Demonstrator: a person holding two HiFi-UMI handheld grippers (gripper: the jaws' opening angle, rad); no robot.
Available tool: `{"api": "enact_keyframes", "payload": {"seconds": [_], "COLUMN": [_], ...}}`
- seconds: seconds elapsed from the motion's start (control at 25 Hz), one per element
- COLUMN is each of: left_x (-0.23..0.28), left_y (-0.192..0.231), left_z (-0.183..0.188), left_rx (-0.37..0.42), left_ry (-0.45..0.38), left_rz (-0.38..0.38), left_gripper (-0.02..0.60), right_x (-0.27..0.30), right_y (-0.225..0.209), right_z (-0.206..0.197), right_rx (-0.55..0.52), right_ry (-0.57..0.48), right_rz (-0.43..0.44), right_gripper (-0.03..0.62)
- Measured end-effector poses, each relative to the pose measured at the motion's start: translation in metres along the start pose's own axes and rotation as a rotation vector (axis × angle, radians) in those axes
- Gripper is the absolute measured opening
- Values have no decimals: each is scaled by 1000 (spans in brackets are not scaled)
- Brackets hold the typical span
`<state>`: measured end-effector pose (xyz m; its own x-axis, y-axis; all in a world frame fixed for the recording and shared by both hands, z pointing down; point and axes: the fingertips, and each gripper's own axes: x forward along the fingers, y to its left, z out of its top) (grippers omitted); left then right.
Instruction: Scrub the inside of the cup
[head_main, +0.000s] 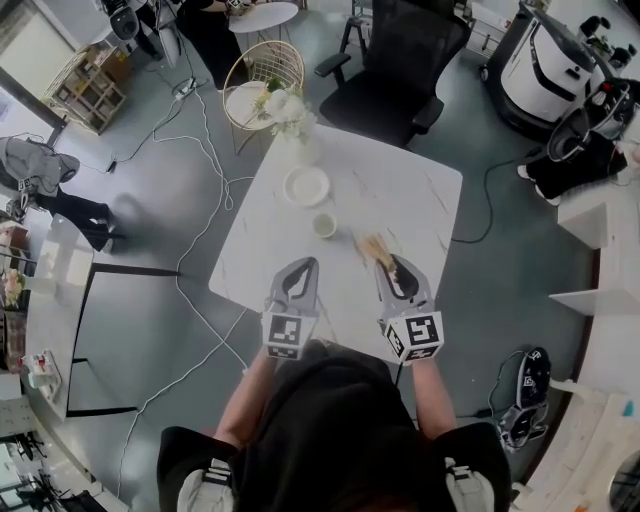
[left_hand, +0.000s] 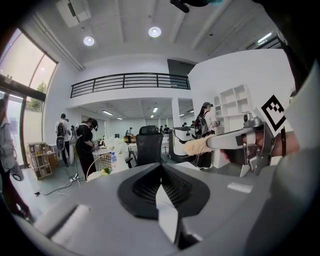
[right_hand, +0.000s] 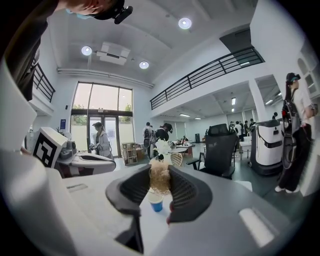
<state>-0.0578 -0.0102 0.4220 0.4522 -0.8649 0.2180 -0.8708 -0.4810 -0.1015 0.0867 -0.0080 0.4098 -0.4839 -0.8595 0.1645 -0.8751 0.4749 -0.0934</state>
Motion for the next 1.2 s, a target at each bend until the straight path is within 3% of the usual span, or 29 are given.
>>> {"api": "enact_keyframes", "payload": {"seconds": [1.2], "left_x": [-14], "left_y": [3], "left_z": [2], "left_rx": [-5], "left_ry": [-5], "left_rz": [4], "left_gripper": [8], "right_x": [-4], "right_y": [18], "right_z": [4], "right_rx": [-21], "right_ry": [-7], "right_rz": [28], "right_gripper": [107]}}
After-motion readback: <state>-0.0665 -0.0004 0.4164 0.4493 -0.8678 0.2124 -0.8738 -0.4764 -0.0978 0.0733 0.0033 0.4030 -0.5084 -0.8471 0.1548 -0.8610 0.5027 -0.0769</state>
